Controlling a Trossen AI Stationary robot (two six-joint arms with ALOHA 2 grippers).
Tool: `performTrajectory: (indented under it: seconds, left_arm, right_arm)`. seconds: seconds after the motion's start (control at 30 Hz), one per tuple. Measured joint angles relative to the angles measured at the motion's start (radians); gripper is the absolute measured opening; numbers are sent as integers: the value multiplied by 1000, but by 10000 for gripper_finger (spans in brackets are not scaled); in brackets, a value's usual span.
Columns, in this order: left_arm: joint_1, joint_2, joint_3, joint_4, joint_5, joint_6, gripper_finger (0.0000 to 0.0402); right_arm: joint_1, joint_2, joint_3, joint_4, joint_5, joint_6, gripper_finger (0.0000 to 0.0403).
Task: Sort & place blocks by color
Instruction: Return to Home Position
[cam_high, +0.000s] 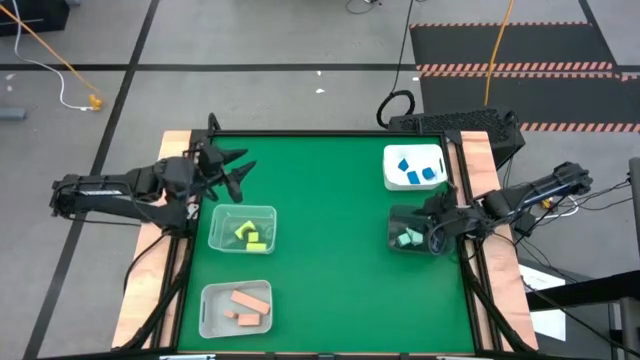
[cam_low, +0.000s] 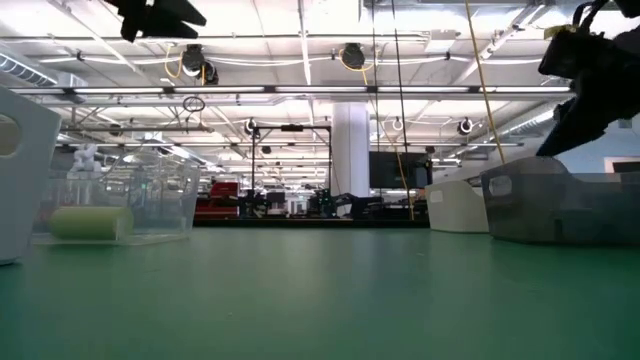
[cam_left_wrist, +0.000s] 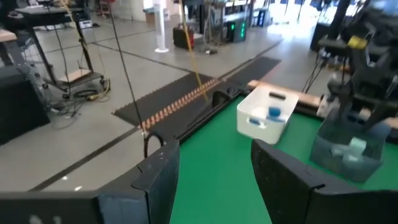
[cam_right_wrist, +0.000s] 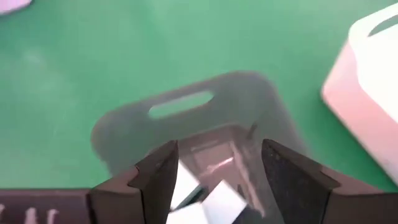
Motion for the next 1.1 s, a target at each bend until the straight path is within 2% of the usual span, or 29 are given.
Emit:
performTrajectory:
  seconds: [0.1,0.17,0.27,0.43,0.57,0.77,0.97,1.1]
  left_arm:
    - [0,0,0,-25,0,5,200]
    - [0,0,0,-34,0,18,200]
    - [0,0,0,-49,1,18,200]
    - [0,0,-42,-16,17,7,200]
    - [0,0,-122,119,19,12,200]
    - [6,0,-236,325,20,100,200]
    - [60,0,-354,452,19,80,200]
    - [85,0,-459,633,19,82,200]
  right_arm:
    - [0,-11,0,10,83,26,223]
    - [0,-14,-12,82,168,20,223]
    - [0,-14,-44,233,244,-84,223]
    - [-17,-14,-126,513,251,-254,223]
    - [-49,-14,-198,733,252,-312,223]
    - [-104,-14,-278,1014,252,-451,223]
    - [-168,-14,-338,1186,252,-559,223]
    - [-195,-14,-360,1216,252,-580,223]
